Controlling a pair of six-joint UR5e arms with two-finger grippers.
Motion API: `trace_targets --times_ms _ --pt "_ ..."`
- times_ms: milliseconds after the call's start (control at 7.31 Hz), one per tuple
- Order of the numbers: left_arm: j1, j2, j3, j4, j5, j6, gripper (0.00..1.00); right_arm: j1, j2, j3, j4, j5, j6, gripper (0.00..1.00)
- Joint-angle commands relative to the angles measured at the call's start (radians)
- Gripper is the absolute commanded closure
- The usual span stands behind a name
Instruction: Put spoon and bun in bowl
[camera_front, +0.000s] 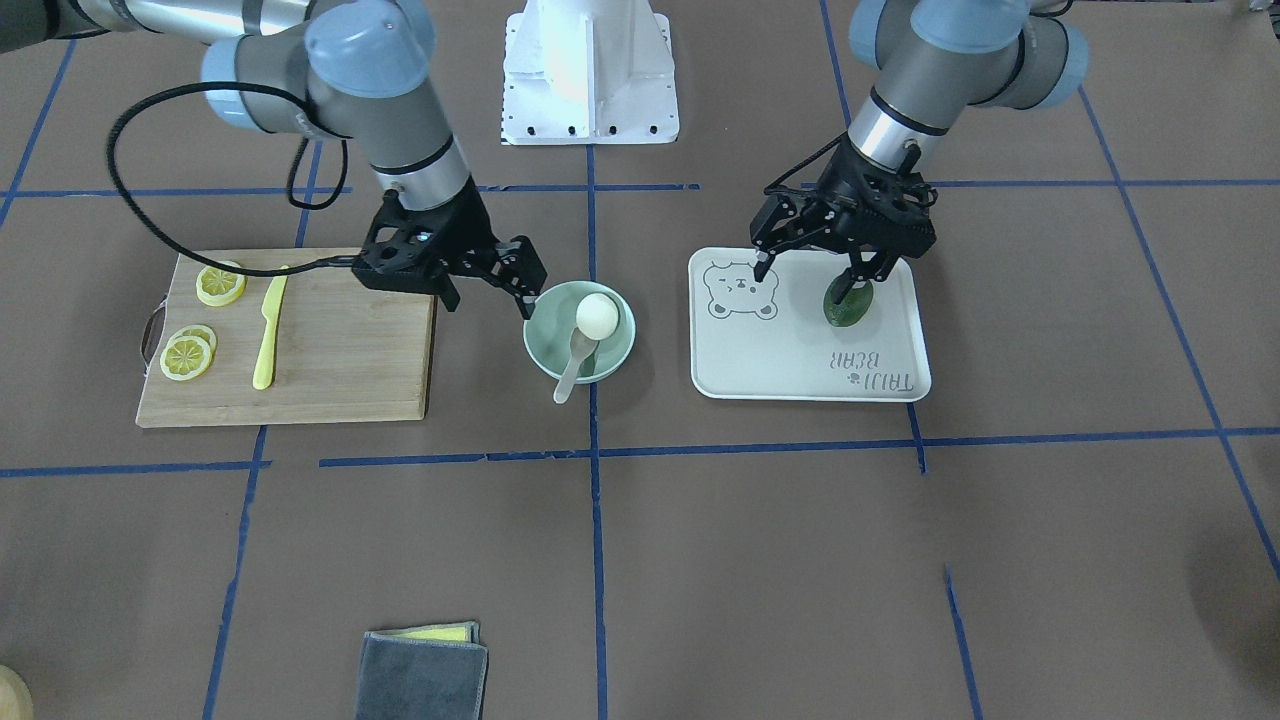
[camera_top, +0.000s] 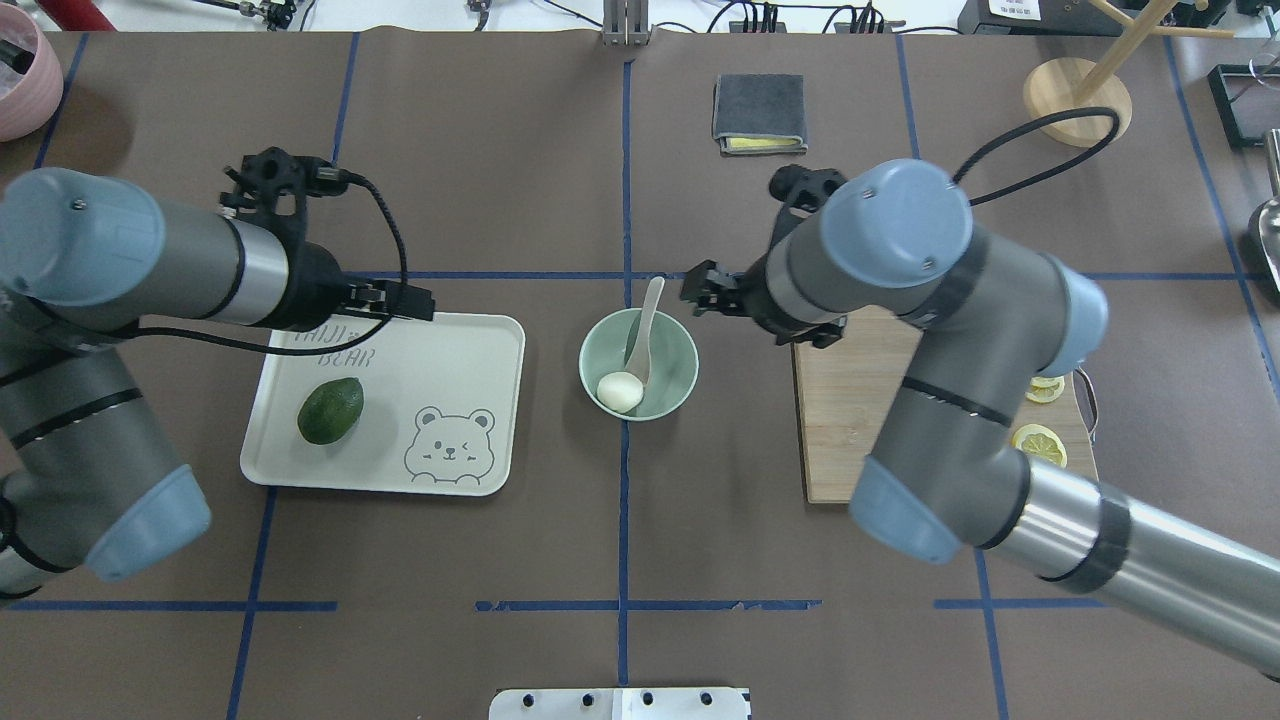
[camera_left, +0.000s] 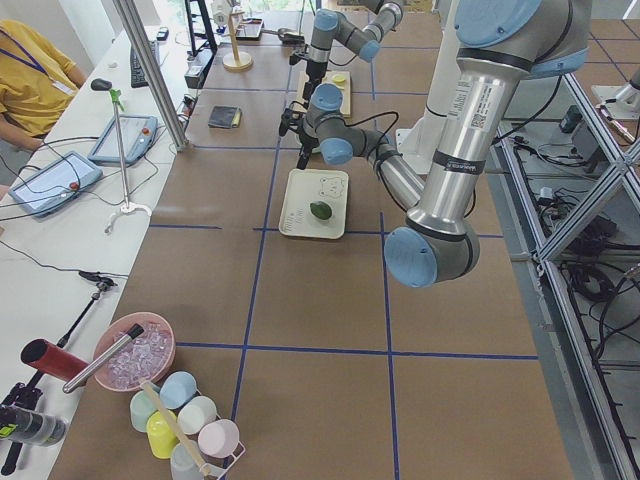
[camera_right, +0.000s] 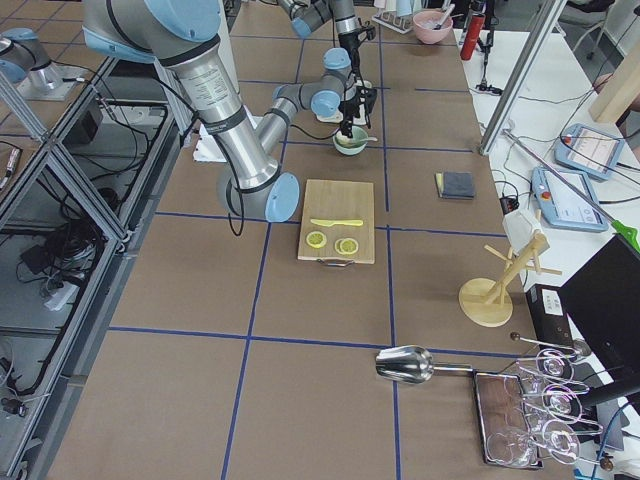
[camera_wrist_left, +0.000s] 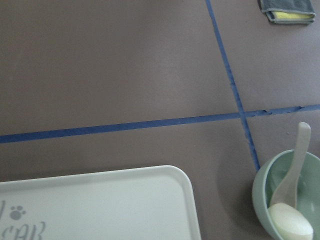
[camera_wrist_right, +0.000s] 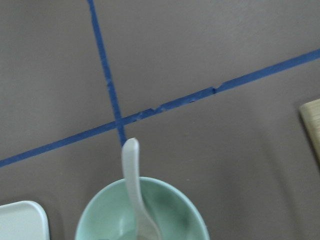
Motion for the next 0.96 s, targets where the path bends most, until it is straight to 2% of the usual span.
trace_targets --times_ms 0,274,410,684,821 --pt "-0.135 0.158 -0.061 -0.001 -0.059 0.264 0.01 0.182 -0.24 0.124 -0.002 0.168 -0.249 0.0" --pt "-0.383 0.258 -0.043 0.002 -0.2 0.634 0.01 0.43 -0.384 0.126 -0.015 0.348 -0.601 0.0" --pt "-0.533 0.292 -0.005 0.011 -0.287 0.818 0.01 0.553 -0.418 0.117 -0.05 0.397 -0.735 0.0" --pt "-0.791 0.292 0.136 0.045 -0.35 1.172 0.01 0.736 -0.422 0.114 -0.307 0.419 -1.139 0.0" --pt "-0.845 0.265 0.158 0.164 -0.369 1.257 0.01 0.796 -0.425 0.109 -0.38 0.421 -1.267 0.0"
